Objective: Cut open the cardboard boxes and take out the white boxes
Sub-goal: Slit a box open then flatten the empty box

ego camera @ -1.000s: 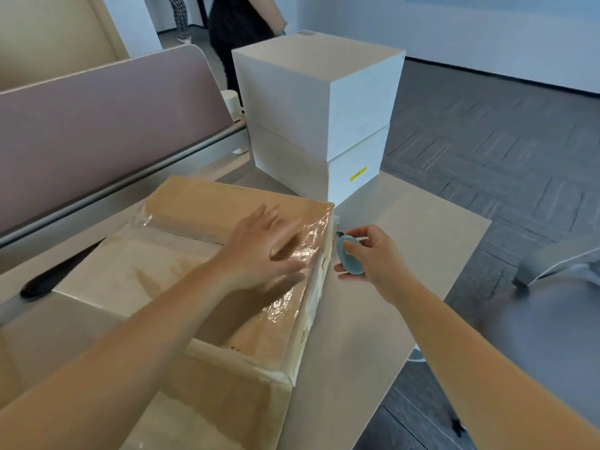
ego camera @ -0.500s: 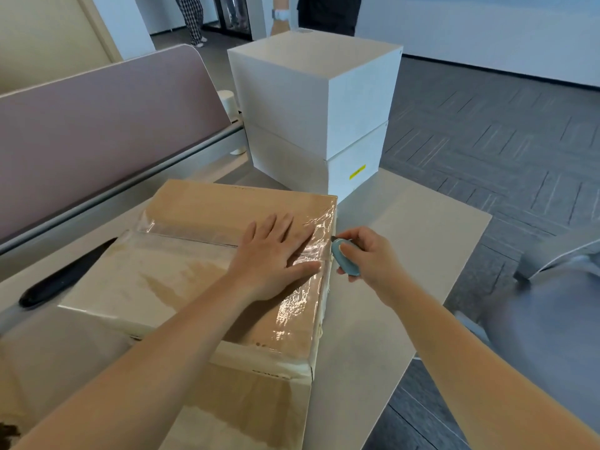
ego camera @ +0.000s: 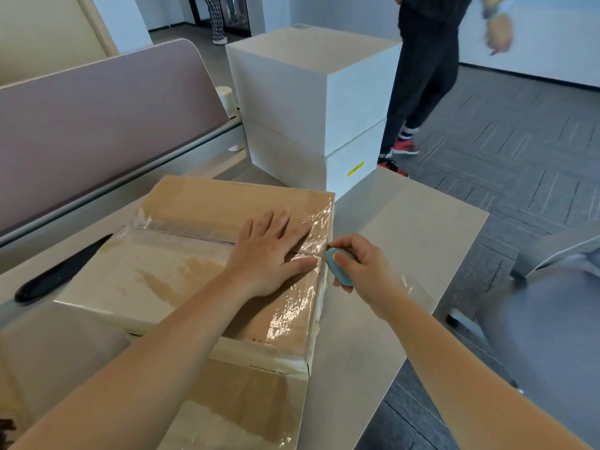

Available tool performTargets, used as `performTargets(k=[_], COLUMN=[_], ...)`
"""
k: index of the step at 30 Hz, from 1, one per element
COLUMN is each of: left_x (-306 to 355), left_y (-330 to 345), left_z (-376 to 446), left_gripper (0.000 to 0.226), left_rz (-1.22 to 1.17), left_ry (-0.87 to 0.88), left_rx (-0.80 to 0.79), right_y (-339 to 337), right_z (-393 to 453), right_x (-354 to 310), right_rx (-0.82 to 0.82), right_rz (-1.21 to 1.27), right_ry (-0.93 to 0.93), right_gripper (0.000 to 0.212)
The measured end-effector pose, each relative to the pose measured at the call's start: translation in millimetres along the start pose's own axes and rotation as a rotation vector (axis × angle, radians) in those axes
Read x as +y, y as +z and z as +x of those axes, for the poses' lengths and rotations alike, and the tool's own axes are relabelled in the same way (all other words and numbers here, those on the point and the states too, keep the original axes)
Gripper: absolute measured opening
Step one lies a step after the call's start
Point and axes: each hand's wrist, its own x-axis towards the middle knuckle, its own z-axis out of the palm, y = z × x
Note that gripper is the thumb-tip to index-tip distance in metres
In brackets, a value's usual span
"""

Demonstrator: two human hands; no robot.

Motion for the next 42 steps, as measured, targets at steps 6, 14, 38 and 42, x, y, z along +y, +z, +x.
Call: performTargets(k=[6, 14, 38, 42], left_x=[1, 3, 9, 20], left_y=[-1, -2, 3, 4], left_z=[-1, -2, 2, 2], left_gripper=[0.066, 0.066, 0.083, 0.075], left_rz=[0.003, 0.005, 0.019, 0.002], left_ry=[0.003, 0.000, -0.050, -0.096], left_rx=[0.005, 0.008, 0.017, 0.008], right_y=[5, 8, -7, -42], right_z=[-9, -19, -29, -24], right_x=[4, 6, 6, 4], right_rx=[-0.001, -0.037, -0.103, 0.061], right_rz=[0.061, 0.076, -0.004, 0.006], right_ry=[0.001, -0.007, 0.038, 0.068], right_gripper=[0.023, 0.029, 0.027, 0.023])
